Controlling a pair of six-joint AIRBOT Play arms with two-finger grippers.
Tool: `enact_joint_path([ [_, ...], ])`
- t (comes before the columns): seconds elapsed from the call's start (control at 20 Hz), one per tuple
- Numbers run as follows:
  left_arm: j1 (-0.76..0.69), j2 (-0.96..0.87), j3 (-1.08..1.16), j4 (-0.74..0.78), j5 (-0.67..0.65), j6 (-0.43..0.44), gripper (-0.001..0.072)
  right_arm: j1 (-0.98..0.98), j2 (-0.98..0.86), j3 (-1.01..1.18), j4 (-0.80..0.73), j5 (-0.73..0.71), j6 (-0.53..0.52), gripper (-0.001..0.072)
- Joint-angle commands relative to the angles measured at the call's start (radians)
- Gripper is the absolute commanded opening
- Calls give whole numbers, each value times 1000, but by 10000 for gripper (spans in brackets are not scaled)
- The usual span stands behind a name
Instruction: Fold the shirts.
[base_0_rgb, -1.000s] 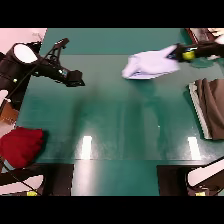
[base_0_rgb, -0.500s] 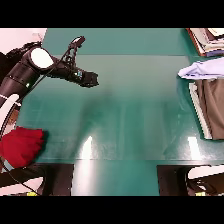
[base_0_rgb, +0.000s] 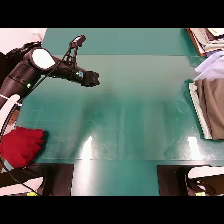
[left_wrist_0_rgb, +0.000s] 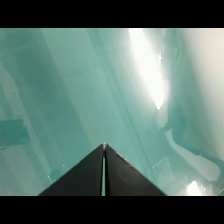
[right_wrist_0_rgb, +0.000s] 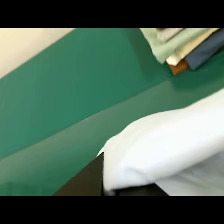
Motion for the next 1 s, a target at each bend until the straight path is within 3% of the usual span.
enact_joint_path([
  [0.0, 0, 1, 1, 0, -1, 0, 24, -14, 79, -60, 8, -58, -42, 12],
  [0.3, 0, 1, 1, 0, -2, 0, 24, -25, 158, -60, -5, 19, -56, 12],
  [0.55, 0, 1, 1, 2, -1, 3, 24, -24, 179, -72, -161, 246, -55, 13],
  [0.95, 0, 1, 1, 2, -1, 3, 24, -56, 433, -532, -451, 299, -54, 14],
])
